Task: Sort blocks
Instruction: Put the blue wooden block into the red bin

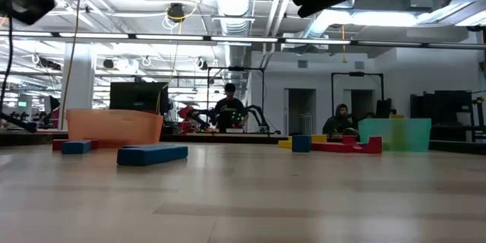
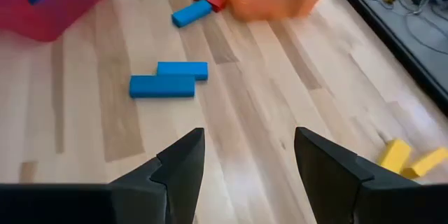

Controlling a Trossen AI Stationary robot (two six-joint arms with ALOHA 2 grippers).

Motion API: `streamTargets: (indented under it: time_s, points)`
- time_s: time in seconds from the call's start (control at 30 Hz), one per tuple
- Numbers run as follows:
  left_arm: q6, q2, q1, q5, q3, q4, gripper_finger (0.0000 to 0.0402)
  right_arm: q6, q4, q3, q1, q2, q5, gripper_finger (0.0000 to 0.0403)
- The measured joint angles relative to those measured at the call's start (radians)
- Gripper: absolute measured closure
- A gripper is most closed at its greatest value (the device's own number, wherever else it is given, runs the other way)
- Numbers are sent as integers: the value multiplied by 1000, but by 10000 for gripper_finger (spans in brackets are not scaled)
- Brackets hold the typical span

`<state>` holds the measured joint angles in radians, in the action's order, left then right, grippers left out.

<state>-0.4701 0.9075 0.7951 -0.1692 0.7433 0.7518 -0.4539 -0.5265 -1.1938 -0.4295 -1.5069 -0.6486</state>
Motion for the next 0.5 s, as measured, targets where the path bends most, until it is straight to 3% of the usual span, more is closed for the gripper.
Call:
streamTargets:
  time_s: [0.33, 0.5]
  points:
    - [-262, 98, 167, 76, 0, 44, 346, -10, -30, 0, 48, 0, 19, 168]
    - [-351, 141, 232, 79, 0, 42, 346, -40, -134, 0, 111, 0, 20, 168]
